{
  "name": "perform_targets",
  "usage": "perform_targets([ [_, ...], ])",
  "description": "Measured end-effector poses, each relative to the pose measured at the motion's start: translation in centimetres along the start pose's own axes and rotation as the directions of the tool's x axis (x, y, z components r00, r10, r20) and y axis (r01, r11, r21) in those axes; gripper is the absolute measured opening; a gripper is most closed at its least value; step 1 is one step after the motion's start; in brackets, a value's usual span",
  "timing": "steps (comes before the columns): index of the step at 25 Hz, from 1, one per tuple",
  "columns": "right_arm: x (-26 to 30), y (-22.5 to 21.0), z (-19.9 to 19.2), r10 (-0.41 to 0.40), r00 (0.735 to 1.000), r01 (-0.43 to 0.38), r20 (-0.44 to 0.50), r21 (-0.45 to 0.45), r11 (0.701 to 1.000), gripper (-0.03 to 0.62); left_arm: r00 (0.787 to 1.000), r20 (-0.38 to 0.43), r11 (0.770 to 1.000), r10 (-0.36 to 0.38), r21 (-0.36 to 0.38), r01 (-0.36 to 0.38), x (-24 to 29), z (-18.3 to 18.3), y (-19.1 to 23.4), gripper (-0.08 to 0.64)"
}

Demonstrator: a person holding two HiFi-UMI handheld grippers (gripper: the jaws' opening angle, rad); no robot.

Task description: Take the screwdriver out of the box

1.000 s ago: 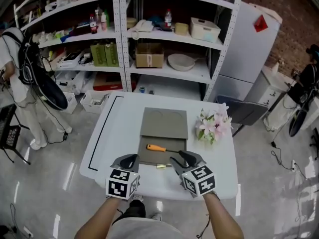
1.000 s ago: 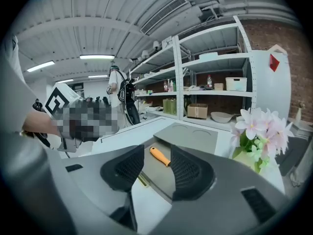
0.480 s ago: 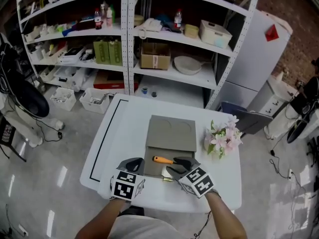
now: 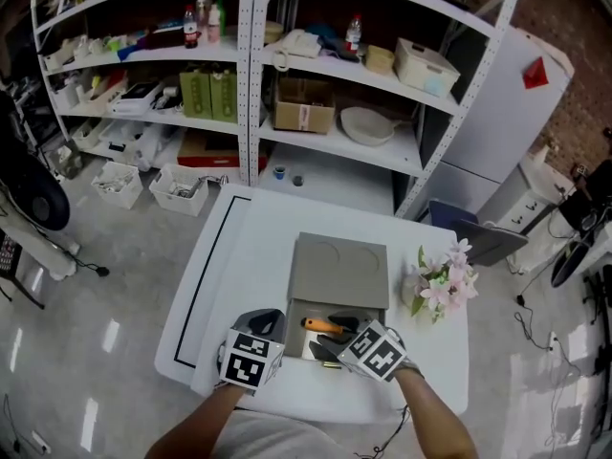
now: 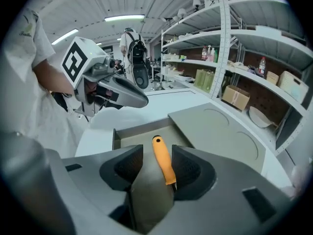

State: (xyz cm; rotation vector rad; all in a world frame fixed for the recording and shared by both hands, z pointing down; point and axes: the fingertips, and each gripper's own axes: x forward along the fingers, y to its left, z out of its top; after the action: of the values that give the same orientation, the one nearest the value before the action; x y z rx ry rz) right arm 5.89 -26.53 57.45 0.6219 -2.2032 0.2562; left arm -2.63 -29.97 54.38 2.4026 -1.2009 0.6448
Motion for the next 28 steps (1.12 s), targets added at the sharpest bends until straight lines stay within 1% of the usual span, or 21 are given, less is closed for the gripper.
perform_targets([
  [7,2.3,-0.5,-0.6,0.041,0.996,-0.044,-0.074,-0.046,0.998,0.189,0.999,-0.024,1.0,-0.024,-0.008,0.024,1.5,-0.8,1.0,0.003],
  [13,3.9,-0.7,-1.2,0.075,0.99,-0.08,-0.118,-0.041,0.996,0.186,0.998,-0.047,0.999,-0.036,-0.018,0.035,2.7,-1.2,1.8,0.003],
  [21,4.7,-0.8,-1.8,0.092,0.985,-0.102,-0.149,-0.06,0.993,0.152,0.997,-0.06,0.998,-0.053,-0.02,0.052,3.7,-1.2,2.0,0.004],
  [28,4.9,-0.8,-2.4,0.123,0.982,-0.129,-0.146,-0.035,0.991,0.138,0.996,-0.063,0.998,-0.061,-0.03,0.059,4.1,-1.3,2.1,0.003],
])
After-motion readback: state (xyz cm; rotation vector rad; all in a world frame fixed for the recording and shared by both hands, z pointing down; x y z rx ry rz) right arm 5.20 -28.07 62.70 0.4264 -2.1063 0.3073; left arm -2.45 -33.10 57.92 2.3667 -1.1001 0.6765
